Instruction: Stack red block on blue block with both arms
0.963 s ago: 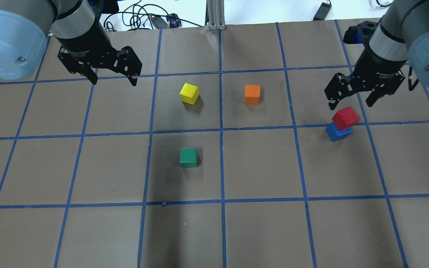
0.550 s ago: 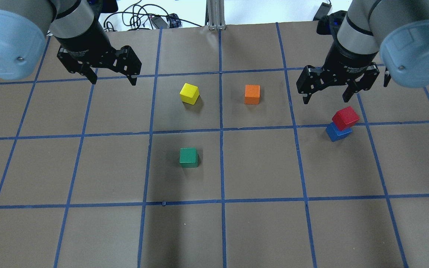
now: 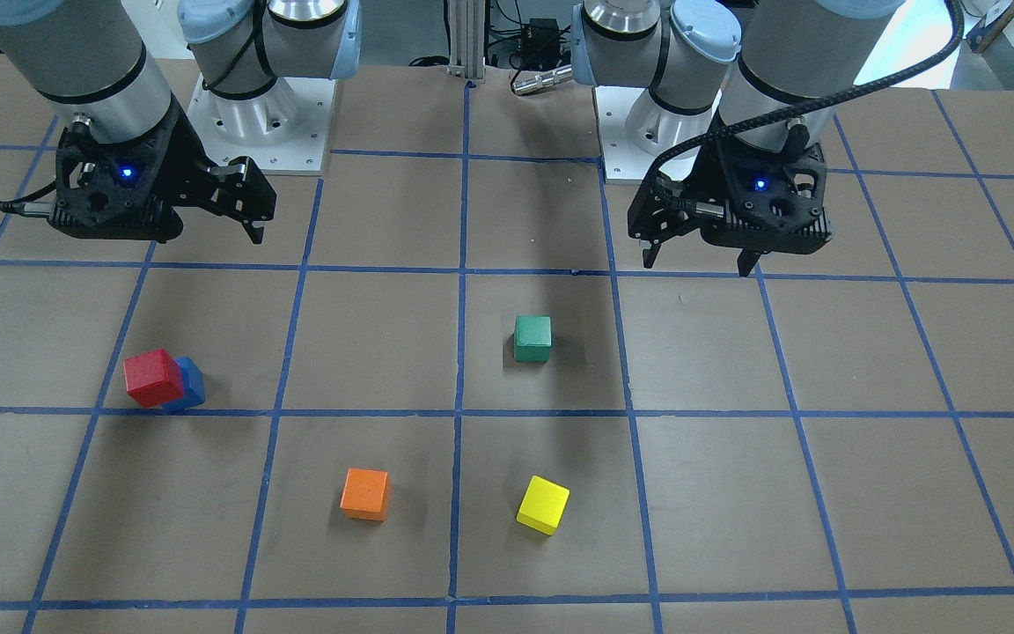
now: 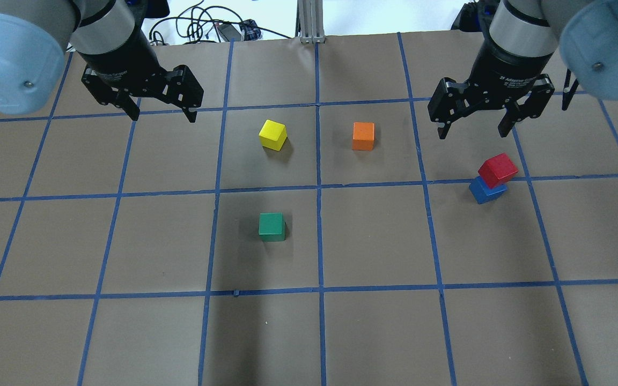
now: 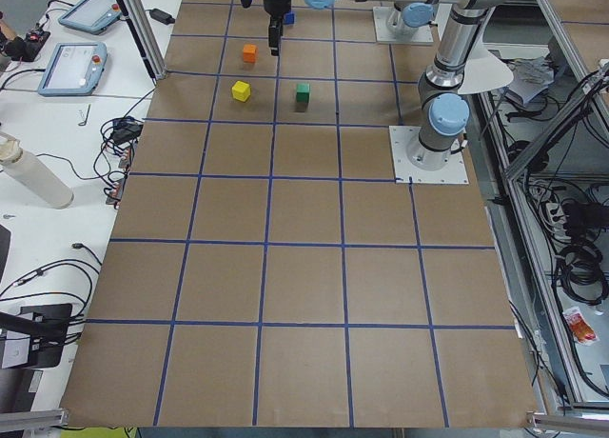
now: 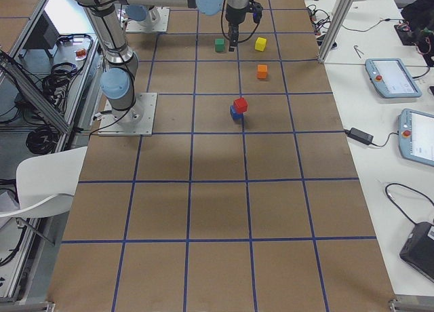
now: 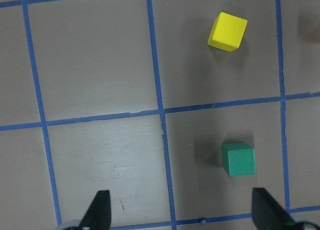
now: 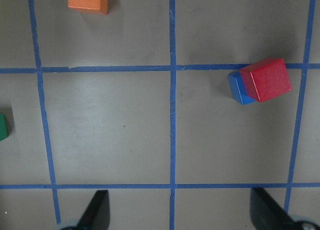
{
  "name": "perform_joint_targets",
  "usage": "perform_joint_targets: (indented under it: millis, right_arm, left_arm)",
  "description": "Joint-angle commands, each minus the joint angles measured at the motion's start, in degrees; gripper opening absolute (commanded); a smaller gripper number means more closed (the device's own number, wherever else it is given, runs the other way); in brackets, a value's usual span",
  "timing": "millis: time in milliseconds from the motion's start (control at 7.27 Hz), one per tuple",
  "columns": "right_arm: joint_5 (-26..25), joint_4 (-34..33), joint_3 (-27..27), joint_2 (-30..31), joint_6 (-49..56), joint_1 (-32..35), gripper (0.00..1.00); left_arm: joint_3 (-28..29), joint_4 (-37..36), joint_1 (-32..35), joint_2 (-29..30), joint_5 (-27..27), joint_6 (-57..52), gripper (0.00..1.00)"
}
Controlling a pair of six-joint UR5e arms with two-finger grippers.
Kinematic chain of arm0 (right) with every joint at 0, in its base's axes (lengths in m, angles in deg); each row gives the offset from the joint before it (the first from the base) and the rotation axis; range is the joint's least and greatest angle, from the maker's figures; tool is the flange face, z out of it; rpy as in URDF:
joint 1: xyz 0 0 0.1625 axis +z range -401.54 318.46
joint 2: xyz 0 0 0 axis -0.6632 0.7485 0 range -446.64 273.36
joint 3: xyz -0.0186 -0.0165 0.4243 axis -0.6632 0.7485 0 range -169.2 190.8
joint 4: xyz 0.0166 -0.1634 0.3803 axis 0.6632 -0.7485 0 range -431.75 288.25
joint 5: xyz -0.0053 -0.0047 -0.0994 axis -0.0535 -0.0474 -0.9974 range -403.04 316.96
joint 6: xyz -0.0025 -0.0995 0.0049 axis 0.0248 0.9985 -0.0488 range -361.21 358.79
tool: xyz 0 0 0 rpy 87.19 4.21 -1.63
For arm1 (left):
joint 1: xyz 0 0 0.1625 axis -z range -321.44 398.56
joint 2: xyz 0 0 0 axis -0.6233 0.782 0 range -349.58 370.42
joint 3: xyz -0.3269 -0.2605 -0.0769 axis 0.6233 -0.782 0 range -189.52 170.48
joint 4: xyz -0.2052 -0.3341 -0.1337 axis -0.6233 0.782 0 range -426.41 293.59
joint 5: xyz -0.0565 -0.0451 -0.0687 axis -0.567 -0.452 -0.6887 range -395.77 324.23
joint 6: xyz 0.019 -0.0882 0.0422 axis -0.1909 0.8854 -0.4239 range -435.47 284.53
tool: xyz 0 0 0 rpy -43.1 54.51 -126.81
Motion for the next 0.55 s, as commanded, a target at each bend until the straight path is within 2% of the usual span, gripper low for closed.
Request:
perform_joint_targets:
  millis: [0, 413]
  right_arm:
    - [-0.31, 0.08, 0.08, 0.05, -0.09, -0.17, 1.0]
    - [-0.31, 0.17, 0.08, 0.14, -0.52, -0.17, 1.0]
  left_arm:
    - [-0.16, 0.0, -0.06, -0.09, 0.14, 0.0, 1.0]
    - [0.1, 0.0, -0.15, -0.09, -0.11, 0.0, 1.0]
